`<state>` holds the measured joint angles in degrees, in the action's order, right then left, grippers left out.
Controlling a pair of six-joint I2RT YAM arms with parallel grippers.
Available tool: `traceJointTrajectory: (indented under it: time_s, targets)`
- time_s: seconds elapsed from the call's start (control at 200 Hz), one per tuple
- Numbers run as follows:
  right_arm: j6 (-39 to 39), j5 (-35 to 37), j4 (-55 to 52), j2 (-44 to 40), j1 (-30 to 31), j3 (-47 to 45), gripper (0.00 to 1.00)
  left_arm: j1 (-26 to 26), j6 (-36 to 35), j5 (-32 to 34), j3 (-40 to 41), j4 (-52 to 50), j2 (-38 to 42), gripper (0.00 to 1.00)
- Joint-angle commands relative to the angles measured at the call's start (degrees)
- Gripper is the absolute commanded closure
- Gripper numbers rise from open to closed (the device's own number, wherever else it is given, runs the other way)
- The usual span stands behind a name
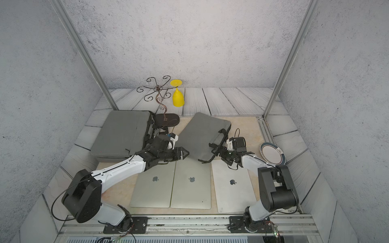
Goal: Open the zippered laptop bag and take out the laptop
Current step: Pick up the zippered laptop bag from the center of the board.
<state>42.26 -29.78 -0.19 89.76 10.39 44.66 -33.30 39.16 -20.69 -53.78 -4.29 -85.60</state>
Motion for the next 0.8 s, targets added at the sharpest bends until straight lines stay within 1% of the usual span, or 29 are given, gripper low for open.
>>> traceJointTrajectory:
  time_s: [0.0, 0.125, 0.225, 0.355, 0.455, 0.626, 0.711, 0.796]
  targets:
    - [2.2, 0.5, 3.0, 3.7, 0.6, 1.4, 0.10, 4.7, -9.4, -2.1, -1.9, -5.8, -2.7, 0.36]
    - [2.9, 0.2, 4.1, 7.0, 1.2, 3.3, 0.12, 10.5, -12.9, -4.0, -5.3, -7.8, -7.2, 0.36]
    - [3.1, 0.1, 4.3, 9.9, 1.6, 5.2, 0.13, 13.2, -14.4, -5.2, -7.9, -7.2, -11.2, 0.38]
    - [4.0, -0.5, 5.4, 13.0, 1.8, 7.5, 0.15, 14.8, -13.9, -4.5, -10.0, -4.1, -16.2, 0.38]
    - [4.3, -0.6, 5.4, 15.1, 1.9, 9.4, 0.16, 15.7, -14.1, -3.8, -11.8, -3.7, -19.6, 0.38]
    - [4.6, -1.5, 5.7, 18.8, 2.2, 11.5, 0.20, 16.3, -13.5, -5.0, -15.1, -2.1, -24.9, 0.38]
    - [5.3, -2.2, 7.0, 20.2, 2.2, 11.9, 0.26, 16.3, -12.5, -6.3, -16.9, -2.1, -27.6, 0.39]
    - [5.6, -2.9, 7.6, 21.4, 2.1, 12.6, 0.32, 16.3, -12.3, -6.3, -17.6, -1.4, -29.4, 0.40]
